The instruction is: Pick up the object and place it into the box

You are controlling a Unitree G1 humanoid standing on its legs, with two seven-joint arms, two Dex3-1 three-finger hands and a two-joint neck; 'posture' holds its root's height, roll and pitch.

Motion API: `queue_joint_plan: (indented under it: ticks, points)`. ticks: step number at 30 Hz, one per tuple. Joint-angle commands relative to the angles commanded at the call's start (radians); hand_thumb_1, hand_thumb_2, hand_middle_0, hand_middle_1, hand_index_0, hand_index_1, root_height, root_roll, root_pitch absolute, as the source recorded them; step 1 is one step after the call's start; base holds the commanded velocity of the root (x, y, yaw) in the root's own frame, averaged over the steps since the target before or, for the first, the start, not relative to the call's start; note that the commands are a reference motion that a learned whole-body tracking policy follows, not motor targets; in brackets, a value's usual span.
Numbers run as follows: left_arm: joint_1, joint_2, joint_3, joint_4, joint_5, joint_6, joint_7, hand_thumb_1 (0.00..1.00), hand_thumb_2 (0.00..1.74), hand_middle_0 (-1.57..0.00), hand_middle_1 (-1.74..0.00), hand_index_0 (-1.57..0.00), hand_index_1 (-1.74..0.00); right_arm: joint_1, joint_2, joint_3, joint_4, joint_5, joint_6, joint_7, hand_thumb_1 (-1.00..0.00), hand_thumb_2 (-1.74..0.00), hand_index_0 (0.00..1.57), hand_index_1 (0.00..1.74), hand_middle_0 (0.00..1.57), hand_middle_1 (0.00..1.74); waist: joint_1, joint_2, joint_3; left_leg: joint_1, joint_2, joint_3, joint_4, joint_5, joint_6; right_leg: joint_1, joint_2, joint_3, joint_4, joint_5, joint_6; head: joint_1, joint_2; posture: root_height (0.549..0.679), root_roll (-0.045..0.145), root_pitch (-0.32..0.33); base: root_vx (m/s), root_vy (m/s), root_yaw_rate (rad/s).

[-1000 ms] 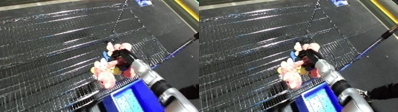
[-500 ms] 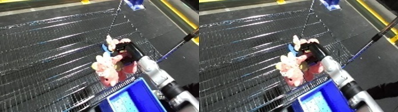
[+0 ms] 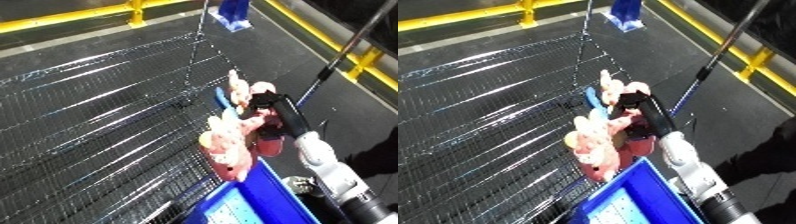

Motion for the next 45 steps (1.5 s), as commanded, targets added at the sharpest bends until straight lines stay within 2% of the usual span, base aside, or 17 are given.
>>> queue_joint_plan:
  ticks: [6, 11, 12, 16, 19, 27, 34, 40, 45]
  points:
    - [0.007, -0.012, 0.022, 0.004, 0.018, 0.004, 0.014, 1.0, 1.74, -1.57, -1.74, -1.57, -1.74, 0.102, 0.133, -0.099, -0.017, -0.001, -0.012, -0.048, -0.75, -1.3, 1.18, 1.3, 1.18, 1.3, -0.03, 0.01, -0.006, 0.007, 0.0, 0.009, 0.006, -0.01, 0.0021, 0.005, -0.0018, 0.007, -0.005, 0.004, -0.0012, 0.044, -0.048, 0.638, 0.053, -0.178, 0.002, 0.012, -0.064]
    - [-0.004, -0.016, 0.014, 0.011, 0.034, 0.008, 0.02, 1.0, 1.74, -1.57, -1.74, -1.57, -1.74, 0.136, 0.225, -0.124, 0.01, 0.004, -0.023, -0.093, -0.75, -1.3, 1.18, 1.3, 1.18, 1.3, -0.057, 0.02, -0.013, 0.016, 0.001, 0.019, 0.005, -0.015, 0.0036, 0.01, -0.0011, 0.015, -0.014, 0.008, -0.0036, 0.065, -0.064, 0.639, 0.056, -0.18, 0.002, 0.019, -0.085]
    - [-0.007, -0.016, 0.011, 0.012, 0.037, 0.007, 0.02, 1.0, 1.74, -1.57, -1.74, -1.57, -1.74, 0.139, 0.244, -0.127, 0.021, 0.013, -0.027, -0.102, -0.75, -1.3, 1.18, 1.3, 1.18, 1.3, -0.063, 0.022, -0.015, 0.017, 0.001, 0.021, 0.004, -0.015, 0.0036, 0.011, -0.0003, 0.016, -0.015, 0.008, -0.0042, 0.077, -0.081, 0.639, 0.057, -0.179, 0.0, 0.018, -0.063]
    - [-0.017, -0.013, -0.006, 0.016, 0.043, 0.005, 0.021, 1.0, 1.74, -1.57, -1.74, -1.57, -1.74, 0.144, 0.286, -0.134, 0.073, 0.058, -0.047, -0.128, -0.75, -1.3, 1.18, 1.3, 1.18, 1.3, -0.082, 0.027, -0.022, 0.024, 0.002, 0.028, 0.003, -0.017, 0.0023, 0.016, 0.0022, 0.02, -0.02, 0.01, -0.006, 0.11, -0.132, 0.641, 0.06, -0.18, 0.0, 0.013, -0.052]
    - [-0.024, -0.013, -0.019, 0.022, 0.041, 0.004, 0.024, 1.0, 1.74, -1.57, -1.74, -1.57, -1.74, 0.143, 0.3, -0.132, 0.111, 0.087, -0.057, -0.133, -0.75, -1.3, 1.18, 1.3, 1.18, 1.3, -0.094, 0.031, -0.025, 0.03, 0.002, 0.033, 0.004, -0.019, 0.0015, 0.022, 0.0035, 0.024, -0.025, 0.01, -0.0083, 0.133, -0.154, 0.642, 0.063, -0.183, -0.001, 0.009, -0.066]
    - [-0.052, 0.0, -0.047, 0.033, 0.038, -0.007, 0.025, 1.0, 1.74, -1.57, -1.74, -1.57, -1.74, 0.126, 0.319, -0.114, 0.246, 0.147, -0.065, -0.142, -0.35, -0.61, 0.55, 0.61, 0.55, 0.61, -0.121, 0.047, -0.038, 0.034, 0.0, 0.039, 0.007, -0.021, -0.0006, 0.032, 0.0056, 0.029, -0.037, 0.013, -0.0143, 0.144, -0.184, 0.644, 0.07, -0.184, -0.006, 0.01, -0.035]
    - [-0.066, 0.015, -0.06, 0.031, 0.047, -0.02, 0.021, 1.0, 1.74, -1.57, -1.74, -1.57, -1.74, 0.092, 0.298, -0.112, 0.388, 0.18, -0.067, -0.158, 0.0, 0.0, 0.0, 0.0, 0.0, 0.0, -0.126, 0.058, -0.047, 0.037, -0.003, 0.044, -0.001, -0.017, -0.0024, 0.037, 0.0058, 0.027, -0.048, 0.016, -0.0153, 0.143, -0.192, 0.646, 0.073, -0.18, -0.004, 0.008, -0.005]
    - [-0.066, 0.023, -0.059, 0.031, 0.055, -0.027, 0.019, 1.0, 1.74, -1.57, -1.74, -1.57, -1.74, 0.081, 0.28, -0.124, 0.46, 0.193, -0.071, -0.161, 0.0, 0.0, 0.0, 0.0, 0.0, 0.0, -0.123, 0.057, -0.051, 0.036, -0.004, 0.046, -0.01, -0.013, -0.0032, 0.04, 0.0084, 0.025, -0.06, 0.018, -0.0144, 0.132, -0.19, 0.648, 0.074, -0.175, -0.003, -0.003, -0.01]
    - [-0.062, 0.024, -0.055, 0.029, 0.059, -0.03, 0.018, 1.0, 1.74, -1.57, -1.74, -1.57, -1.74, 0.08, 0.281, -0.121, 0.456, 0.189, -0.079, -0.161, 0.0, 0.0, 0.0, 0.0, 0.0, 0.0, -0.12, 0.056, -0.054, 0.037, -0.003, 0.048, -0.017, -0.01, -0.0022, 0.04, 0.0096, 0.026, -0.065, 0.017, -0.0133, 0.132, -0.194, 0.649, 0.075, -0.172, 0.002, -0.002, -0.007]
